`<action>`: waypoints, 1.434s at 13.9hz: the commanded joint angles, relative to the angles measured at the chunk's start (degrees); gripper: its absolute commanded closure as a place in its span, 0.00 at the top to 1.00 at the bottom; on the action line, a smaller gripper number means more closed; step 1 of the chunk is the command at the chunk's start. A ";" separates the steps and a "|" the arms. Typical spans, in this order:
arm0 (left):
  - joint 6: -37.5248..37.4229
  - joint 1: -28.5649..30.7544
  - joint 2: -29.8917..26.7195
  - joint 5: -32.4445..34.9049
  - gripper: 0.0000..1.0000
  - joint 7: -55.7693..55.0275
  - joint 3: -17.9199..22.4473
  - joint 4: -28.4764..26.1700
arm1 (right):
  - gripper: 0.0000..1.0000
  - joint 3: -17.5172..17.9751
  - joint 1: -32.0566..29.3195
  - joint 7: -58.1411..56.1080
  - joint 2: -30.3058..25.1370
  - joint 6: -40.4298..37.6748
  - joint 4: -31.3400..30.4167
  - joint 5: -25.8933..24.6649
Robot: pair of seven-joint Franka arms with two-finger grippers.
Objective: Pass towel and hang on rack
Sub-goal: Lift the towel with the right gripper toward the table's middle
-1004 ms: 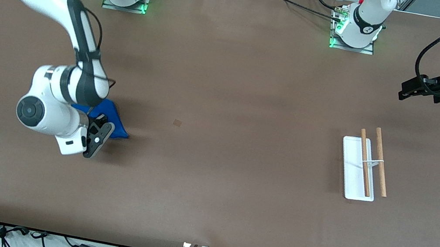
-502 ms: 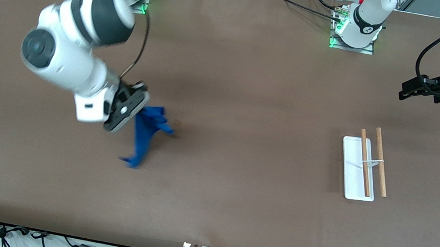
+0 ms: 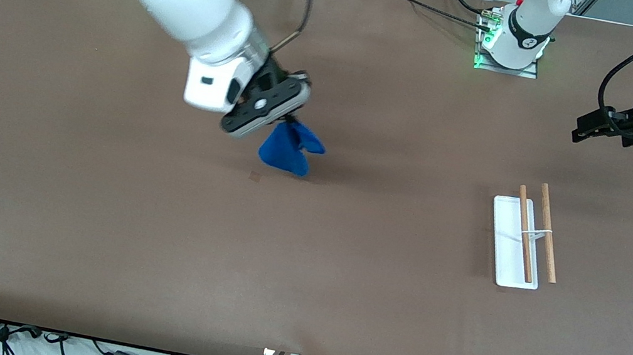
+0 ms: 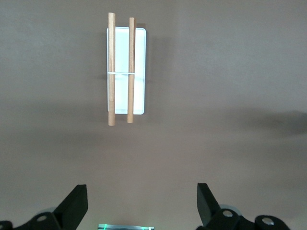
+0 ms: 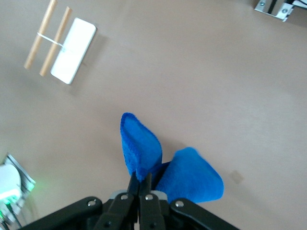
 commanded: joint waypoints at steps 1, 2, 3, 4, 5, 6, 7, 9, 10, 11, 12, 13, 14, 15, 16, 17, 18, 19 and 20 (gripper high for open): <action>-1.00 0.75 0.39 -1.31 1.00 6.85 0.23 0.70 | 0.00 1.28 1.75 4.84 1.62 2.58 2.55 1.74; -1.00 0.84 0.56 -2.19 1.00 9.50 0.23 0.70 | 0.00 1.55 2.63 5.28 1.62 3.38 2.55 1.74; -1.00 1.27 0.74 -3.85 1.00 11.61 0.23 0.70 | 0.00 1.55 3.16 5.37 1.62 4.43 2.55 1.74; -1.00 1.45 1.09 -4.99 1.00 13.11 0.23 0.44 | 0.00 1.55 3.77 5.38 1.62 5.57 2.55 1.74; -0.83 1.45 1.26 -6.05 1.00 15.13 0.23 0.26 | 0.00 1.55 4.39 5.38 1.71 6.10 2.55 1.74; -0.91 1.37 1.70 -5.89 1.00 17.32 -0.38 0.43 | 0.00 1.55 4.74 5.64 1.71 6.11 2.55 1.74; -1.00 1.36 1.79 -5.89 1.00 19.95 -0.82 -0.09 | 0.00 1.55 5.27 6.94 1.71 6.20 2.55 1.74; -0.39 1.36 4.59 -6.15 1.00 24.00 -0.83 -0.80 | 0.00 1.55 6.32 8.80 1.71 7.51 2.55 1.66; 0.40 1.36 6.61 -6.41 1.00 25.42 -0.83 -0.62 | 0.00 1.55 6.50 8.89 1.71 7.78 2.46 1.65; 0.67 1.45 8.28 -8.33 1.00 28.56 -0.83 -0.62 | 0.00 1.55 6.59 8.89 1.97 7.87 2.46 1.65; 0.49 1.37 9.69 -9.48 1.00 33.03 -0.83 -0.71 | 0.00 1.55 6.59 8.89 1.97 7.95 2.46 1.65; 0.58 1.45 11.88 -9.92 1.00 38.47 -0.91 -0.54 | 0.00 1.46 6.59 8.72 2.06 7.95 2.55 1.48; 0.84 1.45 13.55 -12.71 1.00 44.44 -0.83 -0.45 | 0.00 1.46 6.68 8.72 1.97 7.87 2.46 1.39; 1.28 1.45 15.48 -16.22 1.00 50.24 -0.83 -0.45 | 0.00 1.46 6.76 8.72 2.06 7.87 2.46 1.30; 2.41 1.45 16.98 -18.08 1.00 55.26 -0.83 -0.45 | 0.00 1.46 6.77 8.72 2.06 7.87 2.46 1.30; 3.56 1.37 18.13 -18.71 1.00 59.66 -0.83 -0.53 | 0.00 1.46 6.77 8.72 2.06 7.87 2.46 1.22; 4.18 0.76 19.01 -19.07 1.00 63.27 -0.83 -0.79 | 0.00 1.46 6.77 8.72 2.06 7.87 2.46 1.13; 4.18 0.40 19.89 -19.16 1.00 64.96 -1.35 -0.80 | 0.00 1.46 6.85 8.72 2.06 7.95 2.46 1.04; 3.57 0.05 21.73 -20.11 1.00 66.20 -2.31 -0.88 | 0.00 1.46 6.85 8.72 2.06 7.87 2.46 0.87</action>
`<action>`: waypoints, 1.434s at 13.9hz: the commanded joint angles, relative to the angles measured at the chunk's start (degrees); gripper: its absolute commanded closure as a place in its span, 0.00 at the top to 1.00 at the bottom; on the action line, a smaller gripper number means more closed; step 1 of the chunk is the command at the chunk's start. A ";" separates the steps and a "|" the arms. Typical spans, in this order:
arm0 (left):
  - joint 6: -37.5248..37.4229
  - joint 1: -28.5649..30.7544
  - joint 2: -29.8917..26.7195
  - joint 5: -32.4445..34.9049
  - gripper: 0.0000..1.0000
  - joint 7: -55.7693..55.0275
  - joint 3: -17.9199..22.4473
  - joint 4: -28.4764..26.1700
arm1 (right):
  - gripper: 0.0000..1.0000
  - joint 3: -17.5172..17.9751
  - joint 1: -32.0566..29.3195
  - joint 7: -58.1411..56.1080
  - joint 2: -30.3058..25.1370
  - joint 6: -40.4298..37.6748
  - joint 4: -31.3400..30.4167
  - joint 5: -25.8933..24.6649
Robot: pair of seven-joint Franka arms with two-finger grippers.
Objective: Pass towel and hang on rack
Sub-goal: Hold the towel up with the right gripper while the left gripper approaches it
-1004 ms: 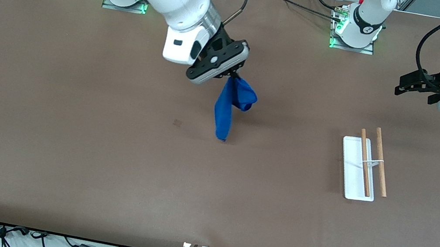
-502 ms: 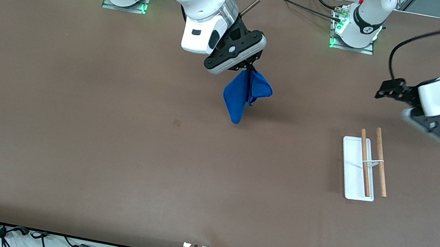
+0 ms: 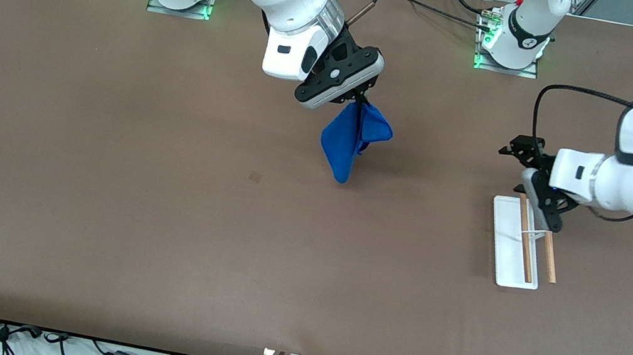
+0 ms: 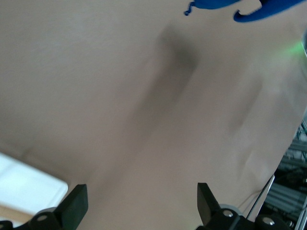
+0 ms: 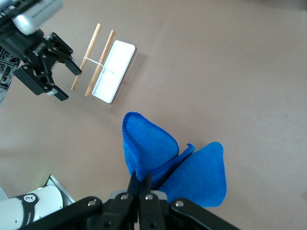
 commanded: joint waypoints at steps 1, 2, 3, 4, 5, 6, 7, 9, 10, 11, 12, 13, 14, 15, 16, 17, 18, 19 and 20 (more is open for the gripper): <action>-0.58 -1.62 3.87 -3.34 1.00 6.86 -1.31 0.66 | 0.00 -0.04 0.45 0.63 0.72 -0.01 1.63 -0.64; 0.29 -2.85 5.28 -5.61 1.00 10.72 -1.22 0.58 | 0.00 -0.04 0.45 0.71 0.72 -0.01 1.63 -1.17; 2.56 -3.65 5.64 -7.55 1.00 13.80 -1.22 -0.56 | 0.00 0.05 0.53 0.80 0.72 -0.01 1.63 -1.09; 7.45 -4.18 4.42 -8.96 1.00 16.44 -1.31 -3.87 | 0.00 0.05 0.45 1.06 0.72 0.07 1.63 -0.83; 12.38 -4.18 3.02 -12.28 1.00 19.17 -1.74 -7.47 | 0.00 0.05 0.71 1.41 0.72 0.08 1.63 -0.65; 15.30 -4.18 2.83 -18.41 1.00 21.98 -2.71 -9.95 | 0.00 0.14 0.80 1.50 0.98 0.34 1.63 -0.12; 16.89 -4.44 3.26 -22.30 1.00 24.36 -3.06 -10.49 | 0.00 0.14 0.88 1.51 1.24 1.04 1.63 1.27; 20.93 -6.63 4.76 -24.96 1.00 28.32 -3.24 -10.59 | 0.00 0.05 1.67 1.33 1.68 3.14 1.37 5.84; 23.21 -7.60 4.85 -26.71 1.00 29.03 -4.03 -11.54 | 0.00 0.05 1.94 1.42 1.95 3.59 1.37 6.38; 26.46 -7.96 4.76 -29.08 1.00 30.00 -5.34 -13.12 | 0.00 0.05 2.29 2.55 2.12 4.20 1.37 6.38; 29.10 -7.96 4.76 -32.15 1.00 32.18 -7.18 -14.44 | 0.00 0.05 2.55 3.60 2.39 4.82 1.37 6.38; 31.04 -7.96 4.68 -35.92 1.00 35.16 -8.24 -15.58 | 0.00 0.05 3.08 4.14 2.39 5.87 1.37 6.38; 31.84 -8.05 4.68 -38.92 1.00 37.89 -8.34 -16.99 | 0.00 0.05 3.34 4.14 2.39 6.14 1.37 6.30; 31.94 -8.31 4.68 -40.34 1.00 39.83 -8.51 -17.87 | 0.00 0.05 3.43 4.14 2.56 6.14 1.37 6.12; 31.85 -8.31 4.68 -40.44 1.00 40.89 -8.52 -17.97 | 0.00 0.05 3.52 4.14 2.65 6.14 1.37 6.03; 31.85 -8.49 4.59 -40.44 1.00 41.16 -8.52 -18.06 | 0.00 0.05 3.70 4.14 2.56 6.14 1.37 6.03; 31.85 -8.66 4.41 -40.44 1.00 41.17 -9.21 -18.58 | 0.00 0.05 3.70 4.14 2.65 6.23 1.37 5.95; 31.85 -8.66 3.98 -40.53 1.00 41.25 -9.74 -19.19 | 0.00 0.05 3.70 4.06 2.56 6.14 1.37 5.94; 31.76 -8.49 3.10 -40.53 1.00 41.78 -9.75 -20.16 | 0.00 0.05 3.70 4.05 2.56 6.14 1.37 5.86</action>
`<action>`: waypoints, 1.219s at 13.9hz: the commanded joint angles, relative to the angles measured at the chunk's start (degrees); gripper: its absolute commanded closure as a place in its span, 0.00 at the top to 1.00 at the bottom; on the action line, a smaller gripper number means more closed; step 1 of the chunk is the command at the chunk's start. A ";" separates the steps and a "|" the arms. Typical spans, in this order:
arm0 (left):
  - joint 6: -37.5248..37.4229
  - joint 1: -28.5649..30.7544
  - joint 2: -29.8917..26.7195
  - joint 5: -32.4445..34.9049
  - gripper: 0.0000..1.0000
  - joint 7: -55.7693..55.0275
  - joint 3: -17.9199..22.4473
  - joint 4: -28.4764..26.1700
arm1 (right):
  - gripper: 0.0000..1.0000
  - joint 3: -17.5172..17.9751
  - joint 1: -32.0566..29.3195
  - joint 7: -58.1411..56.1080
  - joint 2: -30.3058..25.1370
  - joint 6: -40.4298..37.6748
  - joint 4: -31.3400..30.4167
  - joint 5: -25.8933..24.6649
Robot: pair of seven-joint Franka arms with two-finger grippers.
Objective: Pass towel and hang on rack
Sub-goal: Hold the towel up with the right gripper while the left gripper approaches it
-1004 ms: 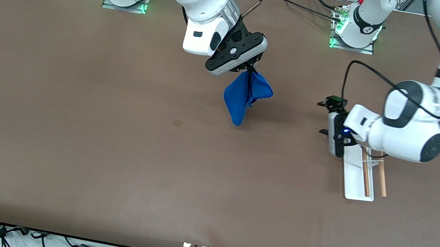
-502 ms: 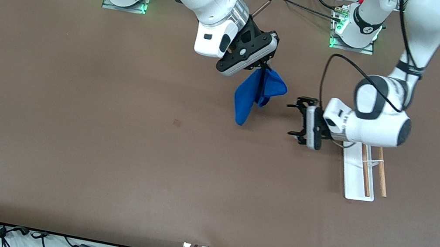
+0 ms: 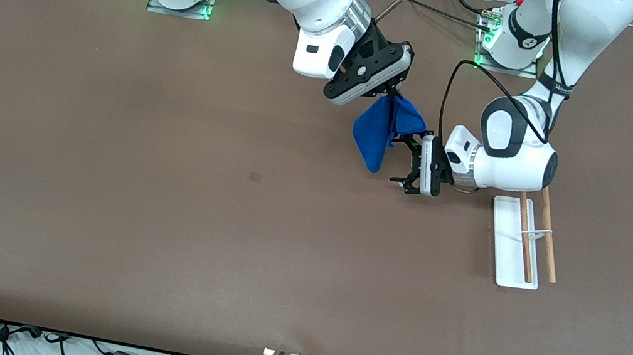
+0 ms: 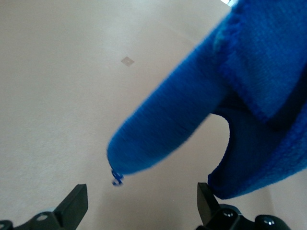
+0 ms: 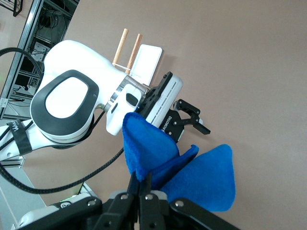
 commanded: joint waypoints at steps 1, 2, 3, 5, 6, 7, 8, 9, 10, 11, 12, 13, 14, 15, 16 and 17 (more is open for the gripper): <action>0.40 0.52 -3.60 -1.61 1.00 3.55 -0.74 -3.84 | 0.00 -0.10 0.40 0.81 0.74 0.25 1.31 0.38; 0.14 0.70 -4.74 -1.61 1.00 5.04 -0.74 -5.07 | 0.00 -0.10 0.40 0.89 0.66 0.25 1.31 0.29; 0.14 0.79 -6.84 -1.61 1.00 5.49 -0.74 -7.26 | 0.00 -0.10 0.40 0.89 0.74 0.25 1.31 0.38; -0.91 2.19 -10.10 -1.43 1.00 6.45 -0.74 -10.35 | 0.00 -0.10 0.40 0.89 0.66 0.25 1.31 0.29; -2.31 2.98 -10.46 -1.52 1.00 8.38 -0.74 -10.79 | 0.00 -0.10 0.40 0.89 0.66 0.25 1.31 0.29; -3.37 3.68 -10.47 -1.52 1.00 9.79 -0.74 -10.97 | 0.00 -0.10 0.49 0.89 0.66 0.25 1.31 0.29; -3.72 3.95 -10.55 -1.52 1.00 10.50 -0.74 -10.97 | 0.00 -0.10 0.49 0.89 0.66 0.25 1.31 0.29; -4.60 4.13 -10.64 -1.52 1.00 11.11 -0.74 -11.41 | 0.00 -0.10 0.49 0.89 0.66 0.25 1.31 0.29; -5.74 4.65 -10.99 -1.52 1.00 11.47 -0.74 -11.50 | 0.00 -0.10 0.49 0.89 0.66 0.25 1.31 0.29; -6.88 5.18 -11.51 -1.26 1.00 11.56 -0.66 -11.50 | 0.00 -0.10 0.49 0.89 0.66 0.25 1.31 0.20; -7.67 5.27 -11.61 -1.17 1.00 11.91 -0.65 -11.68 | 0.00 -0.19 0.40 0.89 0.66 0.25 1.31 0.20; -7.68 5.19 -11.52 -1.17 1.00 11.82 -0.74 -11.68 | 0.00 -0.10 0.49 0.89 0.66 0.25 1.31 0.03; -7.25 5.01 -11.52 -1.25 1.00 11.56 -0.83 -11.50 | 0.00 -0.10 0.49 0.89 0.66 0.25 1.31 -0.67; -7.07 4.75 -11.52 -1.60 1.00 11.47 -1.00 -11.24 | 0.00 -0.10 0.49 0.89 0.66 0.25 1.31 -0.85; -6.98 4.66 -11.43 -2.48 1.00 11.65 -1.53 -11.06 | 0.00 -0.10 0.49 0.89 0.66 0.25 1.31 -0.85; -6.37 4.48 -11.35 -4.31 1.00 11.91 -2.49 -11.06 | 0.00 -0.10 0.49 0.89 0.66 0.25 1.31 -0.85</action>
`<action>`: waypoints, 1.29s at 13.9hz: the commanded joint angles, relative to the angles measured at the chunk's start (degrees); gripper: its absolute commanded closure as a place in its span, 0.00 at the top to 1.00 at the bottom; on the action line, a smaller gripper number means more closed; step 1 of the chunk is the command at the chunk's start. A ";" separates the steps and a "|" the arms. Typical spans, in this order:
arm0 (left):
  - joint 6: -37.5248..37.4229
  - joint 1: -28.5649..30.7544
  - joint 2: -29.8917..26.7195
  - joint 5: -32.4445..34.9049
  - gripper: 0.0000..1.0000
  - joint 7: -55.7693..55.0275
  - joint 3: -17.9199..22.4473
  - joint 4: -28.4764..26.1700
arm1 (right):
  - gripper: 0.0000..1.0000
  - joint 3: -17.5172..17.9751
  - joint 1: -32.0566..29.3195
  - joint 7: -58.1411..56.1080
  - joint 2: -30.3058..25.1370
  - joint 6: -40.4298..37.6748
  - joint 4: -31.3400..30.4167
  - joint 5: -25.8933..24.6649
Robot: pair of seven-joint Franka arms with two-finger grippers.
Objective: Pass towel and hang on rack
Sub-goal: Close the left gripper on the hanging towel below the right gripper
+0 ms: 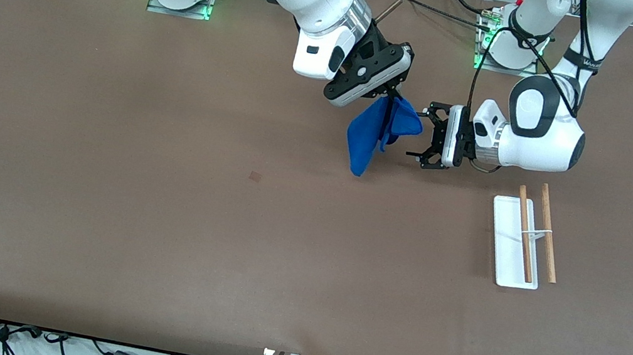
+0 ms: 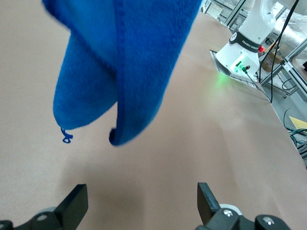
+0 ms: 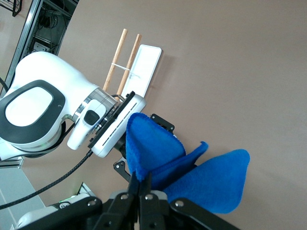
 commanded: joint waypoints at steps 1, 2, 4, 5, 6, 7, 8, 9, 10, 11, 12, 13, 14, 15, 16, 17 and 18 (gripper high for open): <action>2.41 -0.23 -1.43 -4.22 1.00 2.20 -3.06 -1.00 | 0.00 -0.09 0.48 0.89 0.54 0.14 1.31 -0.68; 4.34 -0.32 -1.34 -4.83 1.00 2.29 -4.03 -0.74 | 0.00 -0.09 0.48 0.89 0.54 0.14 1.31 -0.68; 6.47 -0.41 -1.08 -7.56 1.00 2.29 -5.79 -0.03 | 0.00 -0.09 0.48 0.89 0.54 0.14 1.31 -0.77; 7.08 -0.41 -0.90 -7.83 1.00 2.37 -5.97 -0.03 | 0.00 -0.09 0.48 0.89 0.54 0.14 1.31 -0.77; 7.43 -0.76 -0.90 -8.00 1.00 2.37 -6.49 0.06 | 0.00 -0.09 0.48 0.89 0.54 0.14 1.31 -0.77; 8.05 -0.94 -0.81 -8.09 1.00 2.29 -6.93 0.67 | 0.00 -0.09 0.48 0.89 0.54 0.14 1.31 -0.77; 8.84 -0.94 -0.73 -8.09 1.00 2.29 -7.11 0.76 | 0.00 -0.09 0.48 0.89 0.54 0.14 1.31 -0.77; 9.28 -1.03 -0.64 -8.18 1.00 2.29 -7.11 0.76 | 0.00 -0.09 0.48 0.89 0.54 0.14 1.31 -0.94; 9.72 -1.29 -0.38 -9.05 0.97 2.29 -7.46 0.85 | 0.00 -0.09 0.48 0.89 0.54 0.14 1.31 -1.56; 11.29 -1.38 -0.37 -10.10 0.88 2.29 -8.42 0.85 | 0.00 -0.09 0.48 0.98 0.63 0.14 1.31 -1.56; 13.92 -1.38 -0.46 -10.55 0.75 2.29 -9.91 0.85 | 0.00 -0.09 0.48 0.89 0.55 0.14 1.31 -1.65; 15.16 -1.38 -0.46 -10.64 0.60 2.20 -10.71 0.85 | 0.00 -0.09 0.48 0.89 0.54 0.14 1.31 -1.65; 15.26 -1.38 -0.46 -10.64 0.40 2.20 -10.72 0.85 | 0.00 -0.09 0.48 0.89 0.54 0.14 1.31 -1.65; 15.17 -1.29 -0.46 -10.64 0.22 1.94 -10.72 0.76 | 0.00 -0.09 0.48 0.89 0.54 0.14 1.31 -1.65; 15.00 -1.20 -0.46 -10.64 0.14 1.50 -10.72 0.76 | 0.00 -0.09 0.48 0.98 0.54 0.14 1.31 -1.65; 15.00 -1.11 -0.55 -10.73 0.01 0.80 -10.72 0.67 | 0.00 -0.09 0.48 0.98 0.54 0.14 1.31 -1.65; 15.00 -1.11 -0.72 -10.64 0.01 -1.21 -10.63 0.67 | 0.00 -0.09 0.48 0.98 0.54 0.14 1.31 -1.65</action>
